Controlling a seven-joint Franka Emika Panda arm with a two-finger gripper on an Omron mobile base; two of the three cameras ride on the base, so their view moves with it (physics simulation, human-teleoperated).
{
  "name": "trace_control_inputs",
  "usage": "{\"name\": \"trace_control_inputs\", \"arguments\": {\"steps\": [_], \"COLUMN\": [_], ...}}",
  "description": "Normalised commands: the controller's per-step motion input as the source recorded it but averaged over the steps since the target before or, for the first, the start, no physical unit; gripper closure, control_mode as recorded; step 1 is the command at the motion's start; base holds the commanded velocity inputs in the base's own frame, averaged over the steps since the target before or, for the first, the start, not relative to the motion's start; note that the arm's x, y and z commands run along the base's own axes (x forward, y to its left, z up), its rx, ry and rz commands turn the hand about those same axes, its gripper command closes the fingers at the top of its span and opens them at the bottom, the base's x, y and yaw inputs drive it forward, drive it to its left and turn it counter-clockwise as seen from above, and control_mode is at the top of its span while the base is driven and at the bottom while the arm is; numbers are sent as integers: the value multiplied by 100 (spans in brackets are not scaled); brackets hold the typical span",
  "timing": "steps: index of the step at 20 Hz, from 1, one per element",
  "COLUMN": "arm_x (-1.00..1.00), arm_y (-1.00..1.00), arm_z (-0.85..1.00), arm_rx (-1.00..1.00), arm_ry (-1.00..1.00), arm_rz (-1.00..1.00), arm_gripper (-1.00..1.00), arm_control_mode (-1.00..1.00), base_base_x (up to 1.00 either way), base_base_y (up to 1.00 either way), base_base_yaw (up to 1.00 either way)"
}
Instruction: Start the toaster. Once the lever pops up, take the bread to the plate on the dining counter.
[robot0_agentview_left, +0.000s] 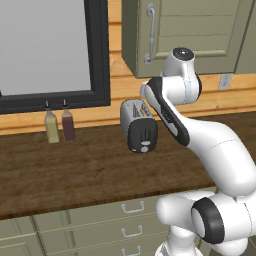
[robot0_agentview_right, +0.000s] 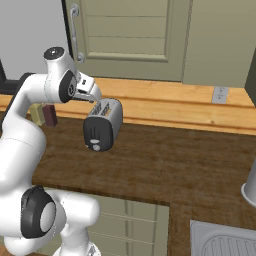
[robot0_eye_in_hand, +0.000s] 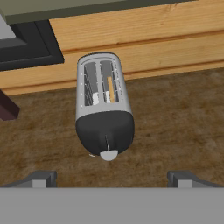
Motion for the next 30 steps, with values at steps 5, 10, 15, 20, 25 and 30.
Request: {"name": "trace_control_inputs", "arguments": {"steps": [5,10,15,20,25,30], "arm_x": [0,0,0,0,0,0], "arm_y": [0,0,0,0,0,0], "arm_z": [0,0,0,0,0,0], "arm_rx": [0,0,0,0,0,0], "arm_ry": [0,0,0,0,0,0], "arm_rz": [0,0,0,0,0,0], "arm_gripper": [-100,-100,-100,-100,-100,-100], "arm_control_mode": [-100,-100,-100,-100,-100,-100], "base_base_x": [0,0,0,0,0,0], "base_base_y": [0,0,0,0,0,0], "base_base_yaw": [0,0,0,0,0,0]}}
